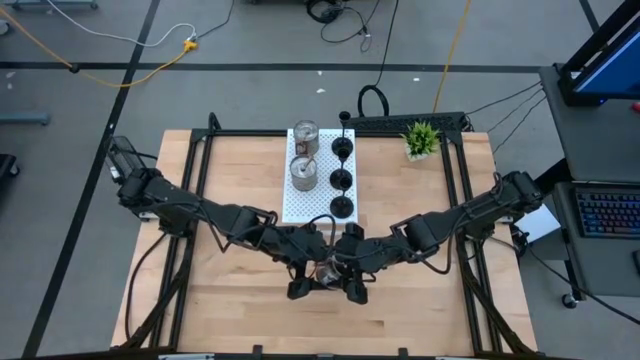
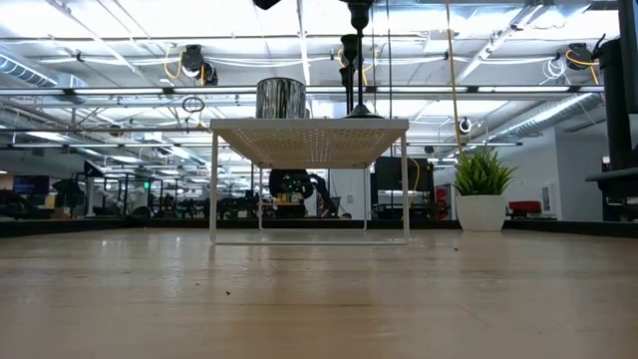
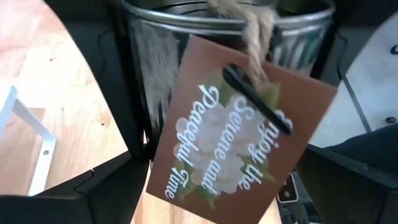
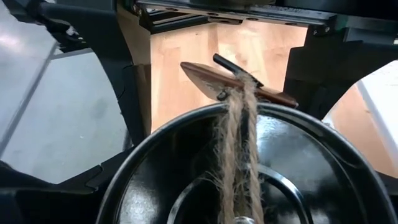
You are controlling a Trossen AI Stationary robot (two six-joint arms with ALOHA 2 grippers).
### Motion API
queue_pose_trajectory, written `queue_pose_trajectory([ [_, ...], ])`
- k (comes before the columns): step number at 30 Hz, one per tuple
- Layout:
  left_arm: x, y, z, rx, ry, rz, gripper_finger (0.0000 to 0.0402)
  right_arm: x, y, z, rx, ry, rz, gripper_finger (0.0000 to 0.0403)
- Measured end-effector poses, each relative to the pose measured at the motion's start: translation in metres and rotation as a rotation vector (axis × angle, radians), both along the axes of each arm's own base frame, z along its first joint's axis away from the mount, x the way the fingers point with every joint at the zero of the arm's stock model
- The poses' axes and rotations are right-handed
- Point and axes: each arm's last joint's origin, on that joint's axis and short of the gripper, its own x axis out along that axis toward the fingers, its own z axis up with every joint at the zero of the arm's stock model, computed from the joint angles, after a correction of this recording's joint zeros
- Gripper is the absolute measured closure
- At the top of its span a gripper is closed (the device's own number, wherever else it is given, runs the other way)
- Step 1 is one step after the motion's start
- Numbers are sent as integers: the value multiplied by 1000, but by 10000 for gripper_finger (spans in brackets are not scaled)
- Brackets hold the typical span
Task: Pick & Place candle stick holders
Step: Put the brown scented candle on the shelf aligned with the brown scented candles
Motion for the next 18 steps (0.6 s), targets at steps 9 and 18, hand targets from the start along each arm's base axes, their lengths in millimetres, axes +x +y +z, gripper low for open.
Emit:
queue_pose_trajectory([
  [9, 2, 7, 0, -32, 15, -1, 7, 0, 0, 0, 2, -6, -1, 59],
  [18, 1, 6, -1, 5, 13, -23, 7, 1, 0, 1, 3, -15, 1, 61],
])
